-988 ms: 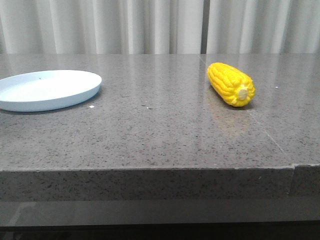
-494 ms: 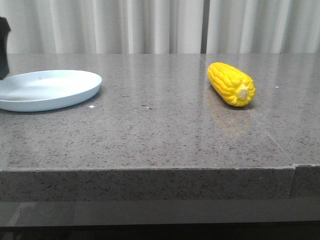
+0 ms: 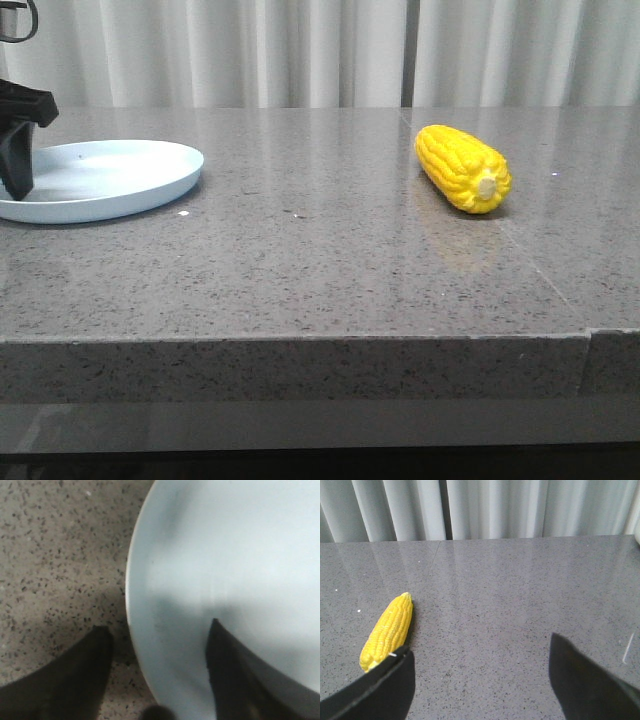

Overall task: Place corn on plate with both arms
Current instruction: 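Lower the left gripper onto the rim of the pale blue plate, then push the plate with the left gripper toward the corn cob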

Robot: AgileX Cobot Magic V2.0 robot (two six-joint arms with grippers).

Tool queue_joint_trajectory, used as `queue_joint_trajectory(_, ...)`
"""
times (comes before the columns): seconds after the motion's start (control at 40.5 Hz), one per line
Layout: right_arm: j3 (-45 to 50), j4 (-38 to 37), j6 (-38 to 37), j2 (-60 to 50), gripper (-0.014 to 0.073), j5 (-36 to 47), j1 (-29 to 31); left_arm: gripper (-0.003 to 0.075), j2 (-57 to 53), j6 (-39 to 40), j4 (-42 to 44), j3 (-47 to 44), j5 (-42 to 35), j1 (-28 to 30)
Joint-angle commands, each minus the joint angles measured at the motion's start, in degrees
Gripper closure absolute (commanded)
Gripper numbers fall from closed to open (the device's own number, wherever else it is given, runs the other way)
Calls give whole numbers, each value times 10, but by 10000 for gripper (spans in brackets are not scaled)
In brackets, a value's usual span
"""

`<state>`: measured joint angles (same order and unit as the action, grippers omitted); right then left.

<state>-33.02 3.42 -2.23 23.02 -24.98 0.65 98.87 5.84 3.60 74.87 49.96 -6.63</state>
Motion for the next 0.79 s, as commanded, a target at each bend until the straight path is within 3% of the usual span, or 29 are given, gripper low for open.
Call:
queue_joint_trajectory(0.0,-21,3,5,8,13,43,2,528,-21,0,-1,15,-22,-4)
queue_joint_trajectory(0.124,-21,3,5,8,13,43,2,730,-21,0,-3,17,-27,-4)
queue_joint_trajectory(0.148,-21,3,5,8,13,43,2,738,-21,0,-3,17,-30,-4)
queue_joint_trajectory(0.519,-21,3,5,8,13,43,2,741,-36,0,-56,64,-37,-8)
queue_joint_trajectory(0.766,-21,3,5,8,13,42,2,740,-41,0,-80,138,13,-51)
